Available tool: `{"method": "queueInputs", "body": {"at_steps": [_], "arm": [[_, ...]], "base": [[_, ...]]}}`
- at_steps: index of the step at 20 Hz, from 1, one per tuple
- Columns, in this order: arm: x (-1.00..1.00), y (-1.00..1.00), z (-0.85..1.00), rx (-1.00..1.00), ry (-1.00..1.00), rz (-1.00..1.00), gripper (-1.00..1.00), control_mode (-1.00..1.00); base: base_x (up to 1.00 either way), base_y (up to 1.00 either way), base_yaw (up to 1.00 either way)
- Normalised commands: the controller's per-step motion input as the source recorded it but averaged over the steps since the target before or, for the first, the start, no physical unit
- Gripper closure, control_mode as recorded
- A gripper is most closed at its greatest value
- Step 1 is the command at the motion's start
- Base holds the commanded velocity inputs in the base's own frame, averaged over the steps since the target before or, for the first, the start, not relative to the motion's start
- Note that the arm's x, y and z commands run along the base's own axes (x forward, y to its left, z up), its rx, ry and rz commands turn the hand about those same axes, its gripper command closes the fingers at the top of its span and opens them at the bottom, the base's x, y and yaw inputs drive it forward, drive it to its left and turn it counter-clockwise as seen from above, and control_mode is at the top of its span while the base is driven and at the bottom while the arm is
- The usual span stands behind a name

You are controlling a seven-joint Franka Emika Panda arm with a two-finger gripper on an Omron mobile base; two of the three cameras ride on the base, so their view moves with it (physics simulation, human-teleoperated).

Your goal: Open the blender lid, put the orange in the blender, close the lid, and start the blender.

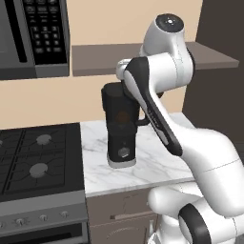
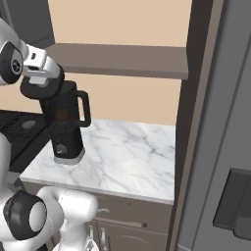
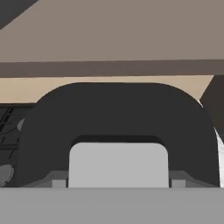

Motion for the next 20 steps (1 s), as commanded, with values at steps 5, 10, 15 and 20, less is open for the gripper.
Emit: {"method": "queueInputs", "body": {"at_steps": [5, 10, 15, 20], "arm": [[0.40, 0.21, -0.05, 0.00, 0.00, 0.02, 1.00, -1.00], [0.34, 0.20, -0.01, 0.00, 0.00, 0.01, 1.00, -1.00], [0.29, 0.16, -0.01, 0.00, 0.00, 0.00, 1.00, -1.00], [0.40, 0.15, -0.10, 0.00, 0.00, 0.01, 1.00, -1.00]], "base": [[0.00, 0.00, 0.00], [0.00, 0.00, 0.00], [0.00, 0.00, 0.00], [0.00, 0.00, 0.00]]}}
